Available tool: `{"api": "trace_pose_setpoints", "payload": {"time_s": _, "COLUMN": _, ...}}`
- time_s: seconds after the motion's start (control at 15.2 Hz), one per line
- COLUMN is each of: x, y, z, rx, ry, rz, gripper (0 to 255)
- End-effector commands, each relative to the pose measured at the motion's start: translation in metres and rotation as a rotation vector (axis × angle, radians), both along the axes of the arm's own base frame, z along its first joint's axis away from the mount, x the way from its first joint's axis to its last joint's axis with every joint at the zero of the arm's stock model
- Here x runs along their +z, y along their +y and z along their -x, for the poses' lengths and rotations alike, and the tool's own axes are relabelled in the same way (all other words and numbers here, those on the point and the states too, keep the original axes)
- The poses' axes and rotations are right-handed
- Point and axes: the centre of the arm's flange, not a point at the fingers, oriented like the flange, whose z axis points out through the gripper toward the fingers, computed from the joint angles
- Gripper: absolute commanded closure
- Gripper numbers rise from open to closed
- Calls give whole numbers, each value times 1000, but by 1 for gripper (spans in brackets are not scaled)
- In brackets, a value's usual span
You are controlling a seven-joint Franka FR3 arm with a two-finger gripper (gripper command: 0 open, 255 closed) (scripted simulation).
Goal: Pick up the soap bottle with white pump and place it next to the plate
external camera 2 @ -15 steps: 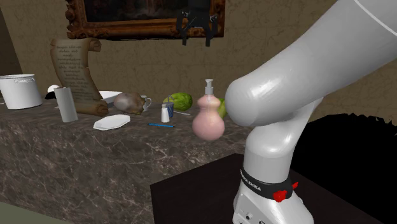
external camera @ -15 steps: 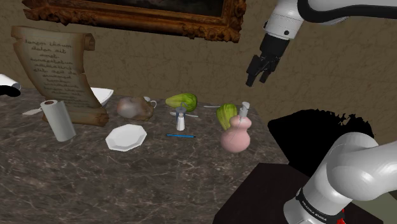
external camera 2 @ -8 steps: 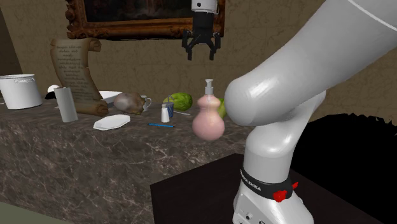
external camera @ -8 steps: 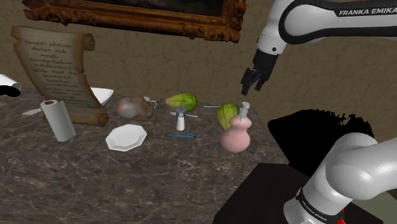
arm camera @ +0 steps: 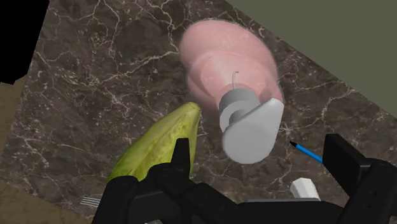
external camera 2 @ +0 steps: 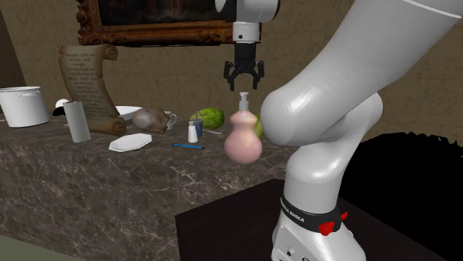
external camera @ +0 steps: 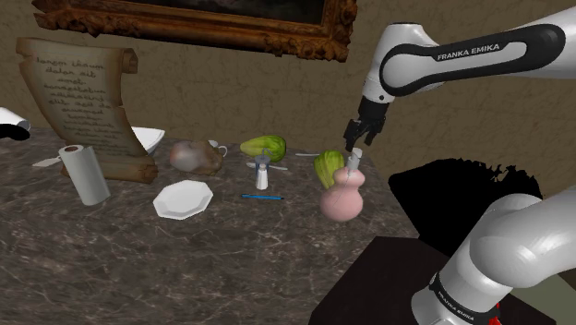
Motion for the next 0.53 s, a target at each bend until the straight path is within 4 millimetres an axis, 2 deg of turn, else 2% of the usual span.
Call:
{"api": "trace_pose_setpoints", "payload": {"time_s": 0.0, "x": -13, "y": -2, "z": -2, "rx": -3, "ry": 1, "rz": 2, "gripper": 0}}
{"api": "trace_pose_setpoints", "payload": {"time_s": 0.33, "x": -39, "y": -3, "z": -4, "rx": -3, "ry": 1, "rz": 2, "gripper": 0}}
{"api": "trace_pose_setpoints", "payload": {"time_s": 0.46, "x": -42, "y": -3, "z": -5, "rx": -3, "ry": 1, "rz": 2, "gripper": 0}}
